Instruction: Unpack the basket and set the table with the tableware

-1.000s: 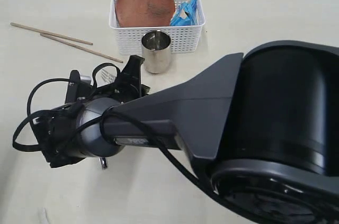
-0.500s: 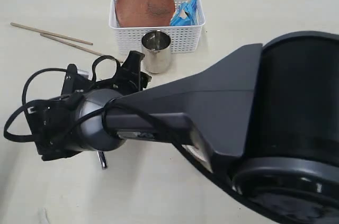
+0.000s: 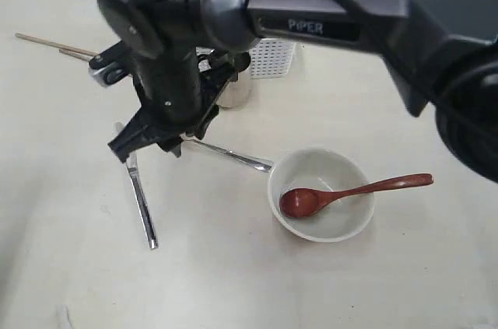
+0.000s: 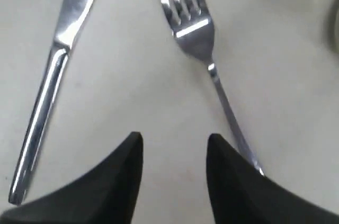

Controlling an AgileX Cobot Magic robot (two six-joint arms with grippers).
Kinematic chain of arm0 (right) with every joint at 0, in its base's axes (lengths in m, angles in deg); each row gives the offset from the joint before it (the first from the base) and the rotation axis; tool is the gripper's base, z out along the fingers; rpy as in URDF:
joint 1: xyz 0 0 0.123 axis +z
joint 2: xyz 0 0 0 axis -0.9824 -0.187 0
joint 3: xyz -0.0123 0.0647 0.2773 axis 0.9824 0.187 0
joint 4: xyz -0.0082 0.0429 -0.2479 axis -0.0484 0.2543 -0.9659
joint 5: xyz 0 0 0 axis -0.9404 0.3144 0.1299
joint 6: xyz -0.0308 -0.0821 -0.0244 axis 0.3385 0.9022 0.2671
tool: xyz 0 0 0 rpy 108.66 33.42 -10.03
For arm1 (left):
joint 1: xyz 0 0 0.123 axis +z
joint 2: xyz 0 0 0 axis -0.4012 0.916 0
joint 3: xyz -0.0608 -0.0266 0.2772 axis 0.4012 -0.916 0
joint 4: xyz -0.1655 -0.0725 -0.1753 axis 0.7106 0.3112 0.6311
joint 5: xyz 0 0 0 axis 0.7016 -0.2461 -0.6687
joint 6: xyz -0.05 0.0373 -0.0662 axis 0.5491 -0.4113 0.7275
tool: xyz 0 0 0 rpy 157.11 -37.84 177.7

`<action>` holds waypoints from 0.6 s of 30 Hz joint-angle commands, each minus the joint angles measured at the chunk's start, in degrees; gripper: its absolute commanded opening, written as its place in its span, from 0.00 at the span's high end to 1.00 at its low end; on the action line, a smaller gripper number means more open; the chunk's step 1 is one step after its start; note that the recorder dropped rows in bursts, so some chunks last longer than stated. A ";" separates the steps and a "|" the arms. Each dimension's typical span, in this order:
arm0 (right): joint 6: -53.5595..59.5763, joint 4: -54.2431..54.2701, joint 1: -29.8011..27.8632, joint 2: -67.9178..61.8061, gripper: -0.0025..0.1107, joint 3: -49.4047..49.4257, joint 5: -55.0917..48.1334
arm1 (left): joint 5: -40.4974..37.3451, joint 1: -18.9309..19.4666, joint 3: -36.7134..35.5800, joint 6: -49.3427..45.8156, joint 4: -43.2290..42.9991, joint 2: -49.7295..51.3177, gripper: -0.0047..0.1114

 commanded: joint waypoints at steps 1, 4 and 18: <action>3.27 1.67 -3.33 0.05 0.60 -0.69 5.02 | 0.46 0.15 -0.09 -0.01 0.12 -0.38 0.96; 3.27 1.47 -3.46 0.05 0.60 -0.69 5.92 | 0.46 0.15 -0.09 -0.01 0.12 -0.38 0.96; 11.61 -1.31 -2.80 -5.92 0.60 -0.69 3.85 | 0.46 0.15 -0.09 -0.01 0.12 -0.38 0.96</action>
